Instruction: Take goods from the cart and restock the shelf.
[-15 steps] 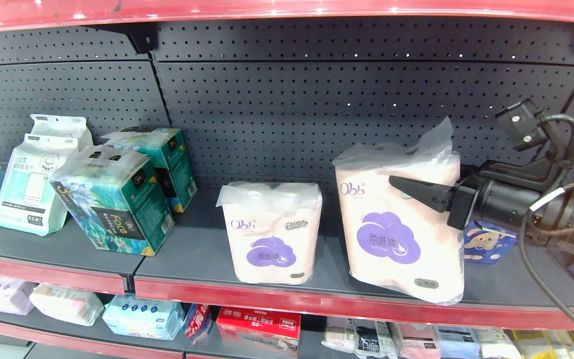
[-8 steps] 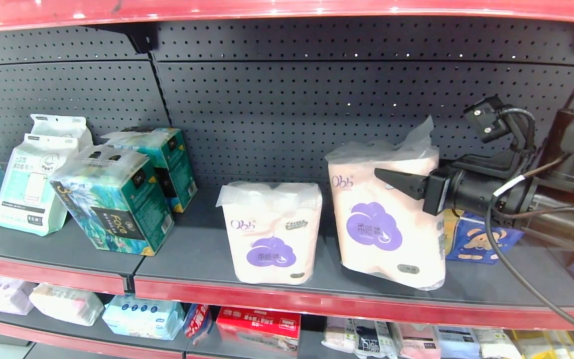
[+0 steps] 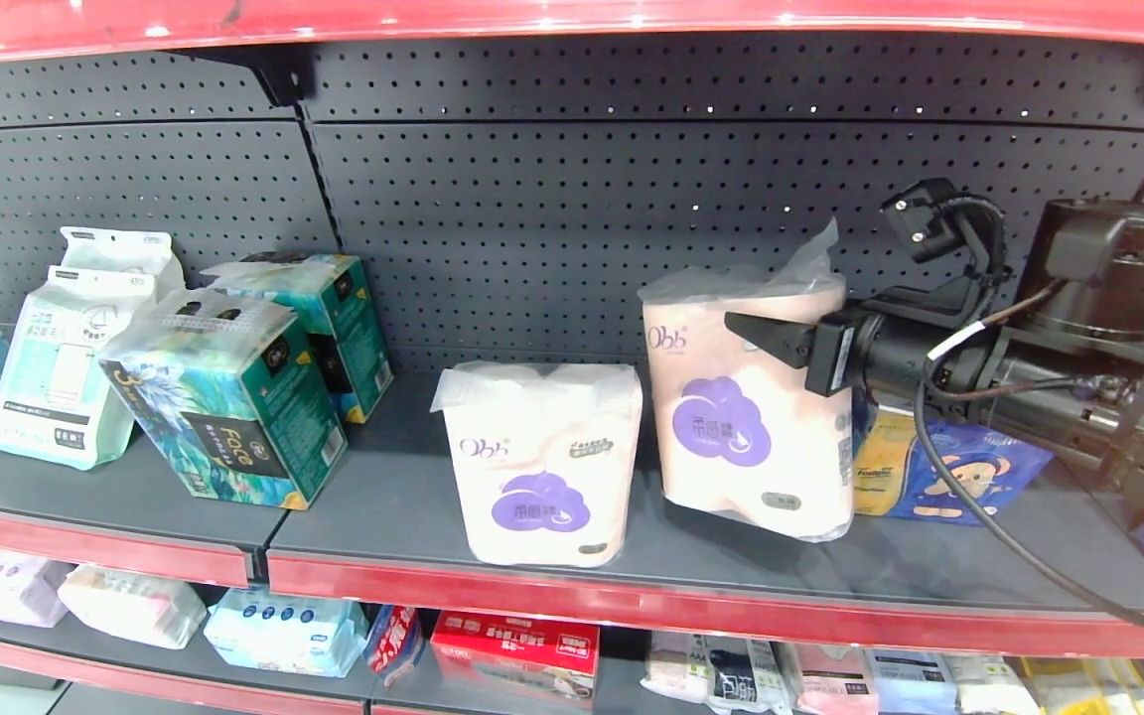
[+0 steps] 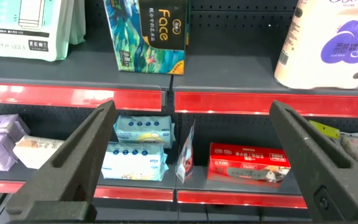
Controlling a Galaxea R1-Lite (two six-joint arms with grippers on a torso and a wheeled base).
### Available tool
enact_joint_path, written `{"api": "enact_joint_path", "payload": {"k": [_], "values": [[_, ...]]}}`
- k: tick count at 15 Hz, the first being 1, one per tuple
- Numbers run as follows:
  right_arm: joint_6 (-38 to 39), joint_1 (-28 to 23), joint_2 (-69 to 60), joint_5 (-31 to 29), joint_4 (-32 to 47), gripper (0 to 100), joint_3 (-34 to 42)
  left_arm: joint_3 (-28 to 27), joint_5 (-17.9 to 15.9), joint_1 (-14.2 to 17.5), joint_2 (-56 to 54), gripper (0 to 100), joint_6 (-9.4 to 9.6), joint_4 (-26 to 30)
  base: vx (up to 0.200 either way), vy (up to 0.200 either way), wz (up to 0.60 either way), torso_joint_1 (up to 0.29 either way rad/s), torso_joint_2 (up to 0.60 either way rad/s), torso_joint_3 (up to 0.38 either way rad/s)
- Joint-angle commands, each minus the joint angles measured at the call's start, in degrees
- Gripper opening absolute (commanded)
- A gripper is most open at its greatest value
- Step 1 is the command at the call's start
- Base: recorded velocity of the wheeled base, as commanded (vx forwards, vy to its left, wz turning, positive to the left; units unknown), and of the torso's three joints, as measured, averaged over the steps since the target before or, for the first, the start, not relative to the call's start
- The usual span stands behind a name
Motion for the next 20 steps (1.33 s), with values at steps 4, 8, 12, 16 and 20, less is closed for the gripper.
{"api": "enact_joint_path", "payload": {"k": [4, 8, 12, 16, 20], "values": [[-0.05, 0.28, 4.25, -1.59, 0.09, 0, -5.33, 0.0, 0.0, 0.02, 0.07, 100, -0.01, -0.01, 0.0, 0.0, 0.0, 0.0, 0.0, 0.0], [-0.05, -0.16, 6.44, -3.0, 0.0, 0, -6.12, 0.0, 0.0, 0.02, 0.07, 100, -0.01, -0.01, 0.0, 0.0, 0.0, 0.0, 0.0, 0.0], [-0.05, 0.1, 10.14, -5.02, 0.0, 0, -12.09, 0.0, 0.0, 0.02, 0.07, 100, -0.01, -0.01, 0.0, 0.0, 0.0, 0.0, 0.0, 0.0], [-0.05, 0.37, 12.25, -4.84, 0.0, 0, -13.85, 0.0, 0.0, 0.02, 0.07, 100, -0.01, -0.01, 0.0, 0.0, 0.0, 0.0, 0.0, 0.0], [0.21, 0.37, 15.76, -4.49, -0.79, 0, -17.1, 0.0, 0.0, 0.02, 0.07, 100, -0.01, -0.01, 0.0, 0.0, 0.0, 0.0, 0.0, 0.0]]}}
